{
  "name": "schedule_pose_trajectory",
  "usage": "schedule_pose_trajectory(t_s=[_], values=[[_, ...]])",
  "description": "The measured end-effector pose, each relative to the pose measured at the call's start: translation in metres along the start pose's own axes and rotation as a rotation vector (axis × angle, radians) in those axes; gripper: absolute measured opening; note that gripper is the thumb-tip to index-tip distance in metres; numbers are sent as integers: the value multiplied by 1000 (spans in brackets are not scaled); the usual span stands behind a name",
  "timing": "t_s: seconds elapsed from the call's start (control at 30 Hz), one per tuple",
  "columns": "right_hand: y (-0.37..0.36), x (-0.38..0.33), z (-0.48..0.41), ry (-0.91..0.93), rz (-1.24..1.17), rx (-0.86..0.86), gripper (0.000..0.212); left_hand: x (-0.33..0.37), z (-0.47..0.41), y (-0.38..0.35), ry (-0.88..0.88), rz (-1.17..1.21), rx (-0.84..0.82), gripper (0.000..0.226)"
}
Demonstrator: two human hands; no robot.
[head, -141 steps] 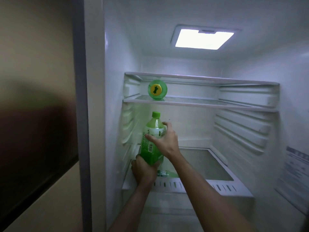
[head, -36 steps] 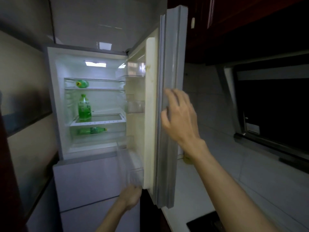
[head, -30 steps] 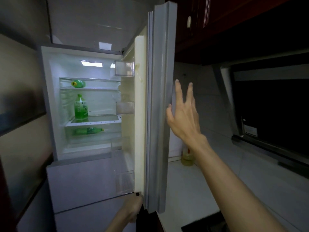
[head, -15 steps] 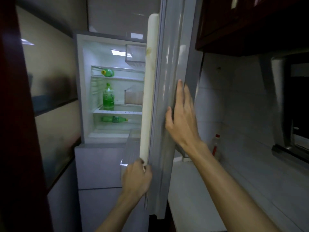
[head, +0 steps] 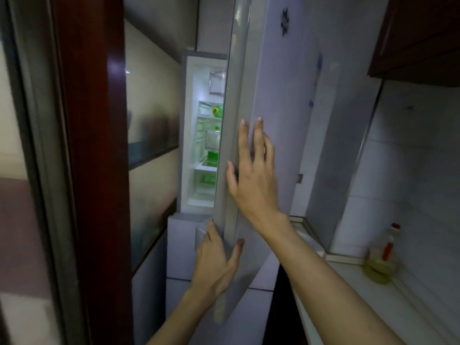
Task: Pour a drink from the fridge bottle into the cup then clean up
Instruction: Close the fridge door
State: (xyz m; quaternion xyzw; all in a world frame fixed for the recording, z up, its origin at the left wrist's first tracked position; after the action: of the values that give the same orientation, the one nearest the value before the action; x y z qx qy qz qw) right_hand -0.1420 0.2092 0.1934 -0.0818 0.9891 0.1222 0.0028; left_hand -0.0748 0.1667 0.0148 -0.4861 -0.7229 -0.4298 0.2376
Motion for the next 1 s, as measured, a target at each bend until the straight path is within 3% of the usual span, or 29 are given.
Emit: schedule_pose_trajectory(t_s=[0.13, 0.33, 0.53, 0.77, 0.87, 1.0], values=[[-32, -17, -6, 15, 39, 10, 76, -28, -28, 11, -29, -6, 2, 69], [-82, -37, -18, 52, 79, 14, 75, -67, -66, 21, -22, 9, -98, 88], [-140, -53, -32, 77, 82, -30, 77, -99, -108, 38, 82, 70, -125, 80], [-204, -61, -47, 113, 60, -133, 80, -134, -160, 45, 197, 50, -68, 65], [-229, -60, -51, 154, 32, -167, 79, -146, -181, 49, 190, -43, 7, 60], [-265, -52, -53, 242, 0, -196, 81, -169, -207, 41, 208, 5, 107, 54]])
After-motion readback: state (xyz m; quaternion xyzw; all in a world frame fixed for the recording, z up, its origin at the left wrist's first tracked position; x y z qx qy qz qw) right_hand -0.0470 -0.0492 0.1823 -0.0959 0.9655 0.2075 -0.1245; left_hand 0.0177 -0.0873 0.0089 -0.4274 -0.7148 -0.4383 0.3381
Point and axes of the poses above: each hand's wrist, its own z-axis away from the middle knuckle, its own y-axis out of the back of the hand, x = y × z, the point moved 7 cm from there along -z, towards the middle knuckle, and after that the axes turned 9 degrees about x, right-handed, at the moved point
